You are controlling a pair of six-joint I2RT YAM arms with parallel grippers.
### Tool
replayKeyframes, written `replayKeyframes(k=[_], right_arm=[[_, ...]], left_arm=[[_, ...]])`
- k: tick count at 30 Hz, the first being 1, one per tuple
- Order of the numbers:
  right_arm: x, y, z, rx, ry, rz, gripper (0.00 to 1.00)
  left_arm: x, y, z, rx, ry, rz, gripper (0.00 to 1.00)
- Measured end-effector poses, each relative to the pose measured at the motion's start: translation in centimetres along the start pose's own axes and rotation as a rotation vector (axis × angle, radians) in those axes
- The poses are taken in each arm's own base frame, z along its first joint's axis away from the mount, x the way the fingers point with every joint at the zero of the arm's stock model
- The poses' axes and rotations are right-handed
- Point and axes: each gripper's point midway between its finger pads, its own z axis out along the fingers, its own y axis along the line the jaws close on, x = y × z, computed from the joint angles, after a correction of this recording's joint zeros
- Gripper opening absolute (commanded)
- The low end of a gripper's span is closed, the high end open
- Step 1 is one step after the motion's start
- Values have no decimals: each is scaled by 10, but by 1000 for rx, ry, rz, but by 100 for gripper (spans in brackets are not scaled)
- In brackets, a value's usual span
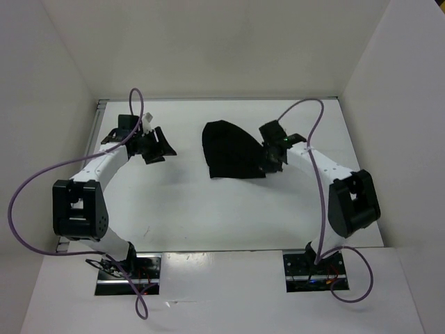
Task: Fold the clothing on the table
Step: Flatten the skirt out
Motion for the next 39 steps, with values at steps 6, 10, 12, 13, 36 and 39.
replayKeyframes(k=[6,10,12,13,36,39], right_arm=[[68,-57,15,249,215,15,0],[60,-58,12,270,192,27,0],[59,-57,12,269,189,32,0],[59,-57,12,269,189,34,0],[62,-52,10,255,197,55,0],[61,-52,8,250,188,57,0]], left_arm=[[21,-16,30,68,85,35,67],[54,-31,62,99,203,69,62],[65,-39,76,111,246,87,51],[69,-44,82,119,258,99,42],[107,-112,177,296,324,110,0],[108,-117,177,314,337,103,0]])
